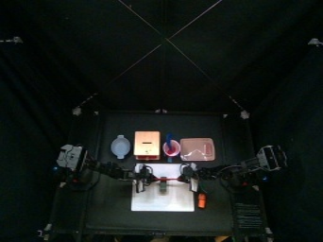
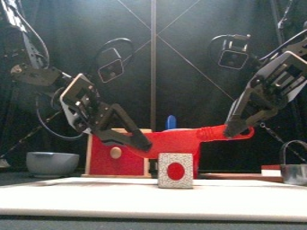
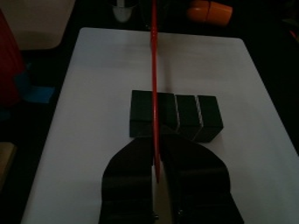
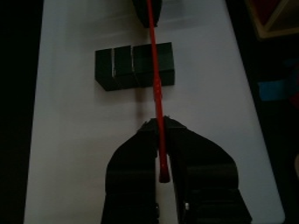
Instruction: Cut sushi roll
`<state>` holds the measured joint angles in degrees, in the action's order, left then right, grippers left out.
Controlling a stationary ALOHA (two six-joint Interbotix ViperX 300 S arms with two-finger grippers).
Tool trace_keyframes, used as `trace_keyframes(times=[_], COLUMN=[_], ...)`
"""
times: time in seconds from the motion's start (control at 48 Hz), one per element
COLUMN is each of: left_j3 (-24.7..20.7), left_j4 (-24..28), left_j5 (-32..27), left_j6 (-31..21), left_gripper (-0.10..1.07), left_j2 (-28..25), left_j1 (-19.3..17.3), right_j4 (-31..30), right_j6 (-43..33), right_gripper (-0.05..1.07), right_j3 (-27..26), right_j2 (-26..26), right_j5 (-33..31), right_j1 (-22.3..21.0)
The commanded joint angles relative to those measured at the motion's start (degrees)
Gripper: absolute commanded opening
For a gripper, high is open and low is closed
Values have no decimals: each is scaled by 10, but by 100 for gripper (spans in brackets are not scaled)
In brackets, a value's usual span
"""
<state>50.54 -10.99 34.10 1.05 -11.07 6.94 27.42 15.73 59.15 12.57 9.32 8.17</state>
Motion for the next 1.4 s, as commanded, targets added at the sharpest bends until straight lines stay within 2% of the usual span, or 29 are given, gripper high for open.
trace_keyframes(times=[0.0, 0.375, 0.667, 1.042, 1.375], left_j3=[3, 3, 4, 10, 1], left_j4=[-2, 0, 0, 7, -5], left_j5=[-12, -51, -82, -89, -102], left_j6=[-2, -1, 0, 25, 33], left_gripper=[41, 41, 41, 41, 41], left_j2=[2, -25, -39, 14, 53], left_j1=[2, 15, 10, -15, -4], right_j4=[2, 23, 37, 4, -4], right_j6=[-2, -3, -2, 0, -1], right_gripper=[39, 39, 39, 39, 39], right_j3=[-4, -2, -4, 4, -2], right_j2=[3, -43, -80, -24, 35], right_j5=[-2, -2, -2, -7, -28], right_j1=[4, 8, 11, 1, 8])
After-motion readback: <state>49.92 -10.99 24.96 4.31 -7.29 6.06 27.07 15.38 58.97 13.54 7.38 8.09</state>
